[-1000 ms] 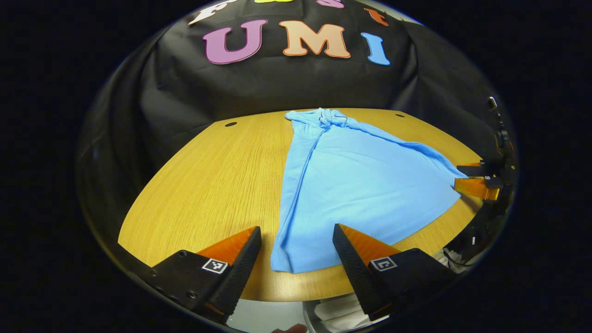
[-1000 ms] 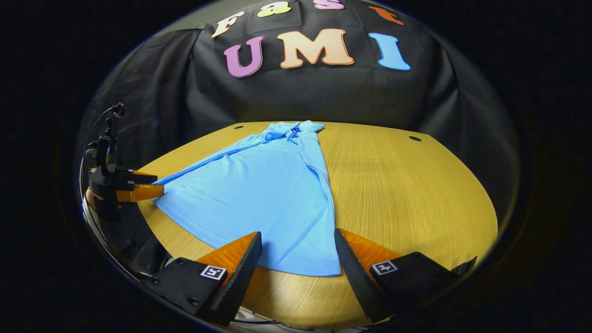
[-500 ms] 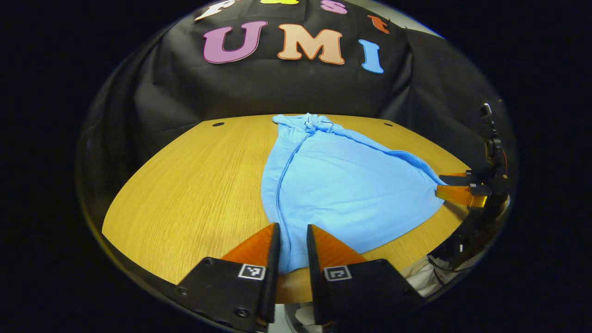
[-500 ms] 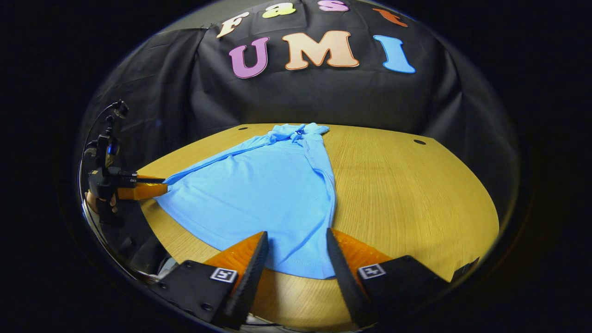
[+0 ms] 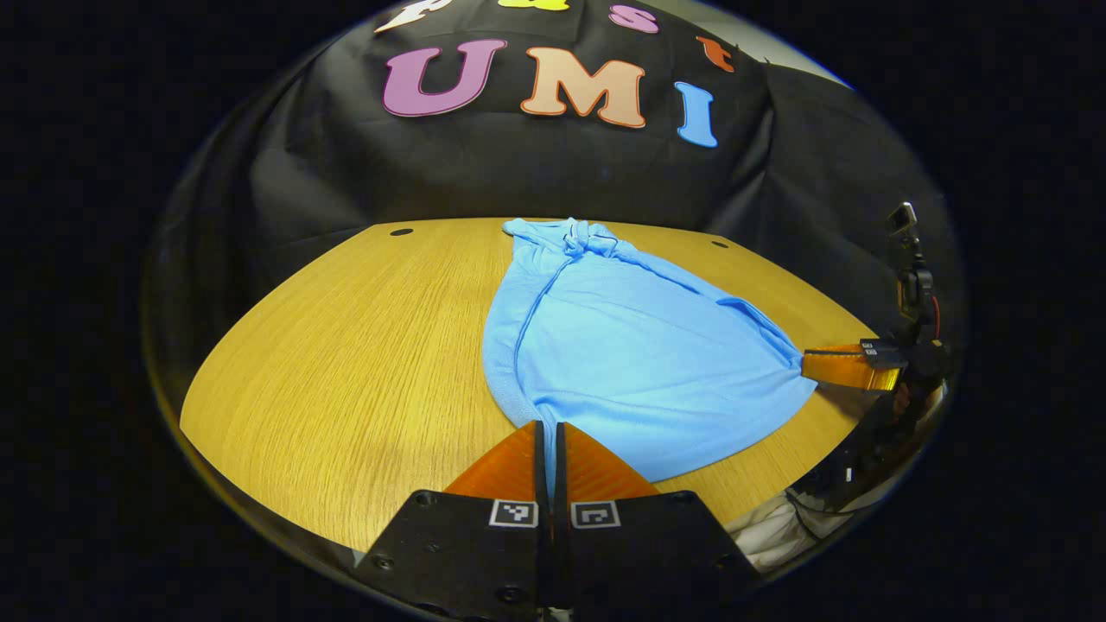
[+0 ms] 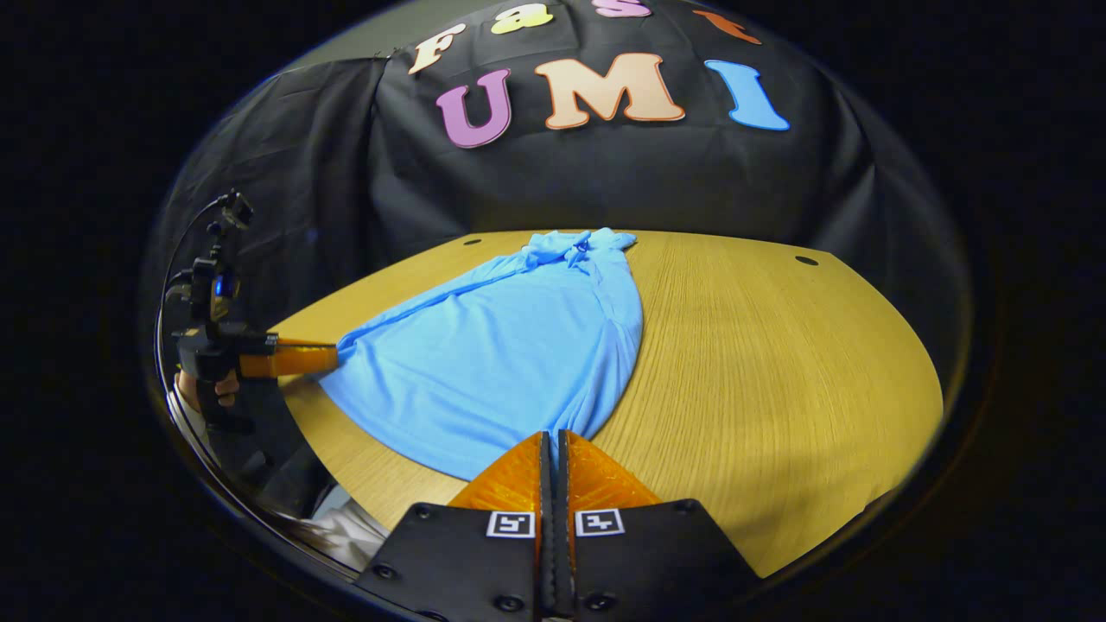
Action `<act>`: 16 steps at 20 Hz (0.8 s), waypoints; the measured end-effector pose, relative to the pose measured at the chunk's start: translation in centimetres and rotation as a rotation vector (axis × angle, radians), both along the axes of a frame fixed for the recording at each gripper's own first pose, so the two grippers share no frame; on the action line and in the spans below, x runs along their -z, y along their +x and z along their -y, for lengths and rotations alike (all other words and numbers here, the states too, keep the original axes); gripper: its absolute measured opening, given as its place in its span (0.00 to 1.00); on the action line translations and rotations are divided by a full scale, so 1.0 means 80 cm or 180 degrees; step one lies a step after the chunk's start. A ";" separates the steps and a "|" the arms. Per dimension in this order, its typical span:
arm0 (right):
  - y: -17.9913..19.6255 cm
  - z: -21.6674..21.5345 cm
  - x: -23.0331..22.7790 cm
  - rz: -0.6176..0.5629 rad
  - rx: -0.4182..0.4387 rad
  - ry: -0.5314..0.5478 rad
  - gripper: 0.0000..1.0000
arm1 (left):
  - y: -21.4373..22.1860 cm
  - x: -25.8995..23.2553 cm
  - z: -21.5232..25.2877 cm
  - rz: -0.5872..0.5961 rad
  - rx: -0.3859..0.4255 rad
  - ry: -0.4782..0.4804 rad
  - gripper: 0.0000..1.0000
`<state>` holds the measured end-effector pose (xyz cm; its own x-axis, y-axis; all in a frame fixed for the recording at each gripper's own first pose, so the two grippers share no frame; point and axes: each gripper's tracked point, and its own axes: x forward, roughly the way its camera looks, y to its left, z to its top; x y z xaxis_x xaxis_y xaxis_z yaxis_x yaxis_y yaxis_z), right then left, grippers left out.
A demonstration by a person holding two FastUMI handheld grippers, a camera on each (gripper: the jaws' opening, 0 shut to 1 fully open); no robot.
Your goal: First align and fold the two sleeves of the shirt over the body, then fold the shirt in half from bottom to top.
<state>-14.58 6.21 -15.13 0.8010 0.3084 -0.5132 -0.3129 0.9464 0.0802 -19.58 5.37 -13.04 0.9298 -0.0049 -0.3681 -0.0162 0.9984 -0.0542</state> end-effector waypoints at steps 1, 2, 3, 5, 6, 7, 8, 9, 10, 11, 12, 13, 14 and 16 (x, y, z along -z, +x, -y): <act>0.004 0.000 -0.003 0.0023 0.0001 0.0006 0.03 | 0.004 -0.007 0.001 0.0038 0.0006 -0.0029 0.00; 0.007 -0.001 -0.007 0.0039 0.0000 0.0019 0.02 | 0.009 -0.016 0.001 0.0097 0.0015 -0.0045 0.00; 0.011 -0.003 -0.014 0.0064 -0.0001 0.0047 0.03 | 0.016 -0.026 0.002 0.0154 0.0030 -0.0036 0.00; 0.027 -0.001 -0.024 0.0101 0.0021 0.0083 0.02 | 0.029 -0.049 -0.002 0.0278 0.0035 0.0047 0.00; 0.035 0.001 -0.032 0.0128 0.0059 0.0104 0.03 | 0.038 -0.059 -0.004 0.0313 0.0040 0.0096 0.00; 0.043 0.002 -0.039 0.0144 0.0076 0.0126 0.03 | 0.046 -0.069 -0.004 0.0368 0.0052 0.0120 0.00; 0.050 0.003 -0.046 0.0164 0.0089 0.0118 0.03 | 0.053 -0.080 -0.003 0.0409 0.0061 0.0128 0.00; 0.058 0.006 -0.054 0.0199 0.0109 0.0095 0.02 | 0.063 -0.090 -0.004 0.0462 0.0068 0.0119 0.00; 0.069 0.010 -0.060 0.0233 0.0127 0.0068 0.03 | 0.074 -0.100 -0.005 0.0509 0.0065 0.0091 0.00; 0.078 0.011 -0.067 0.0254 0.0134 0.0055 0.03 | 0.085 -0.108 -0.007 0.0557 0.0056 0.0051 0.00; 0.089 0.010 -0.075 0.0297 0.0148 0.0054 0.02 | 0.095 -0.115 -0.008 0.0583 0.0066 0.0014 0.00; 0.100 0.009 -0.081 0.0323 0.0177 0.0042 0.03 | 0.105 -0.117 -0.011 0.0607 0.0064 0.0005 0.00; 0.110 0.009 -0.084 0.0336 0.0190 0.0024 0.02 | 0.115 -0.120 -0.018 0.0616 0.0040 0.0017 0.00; 0.134 0.005 -0.094 0.0384 0.0188 -0.0025 0.02 | 0.136 -0.129 -0.033 0.0647 0.0009 0.0029 0.00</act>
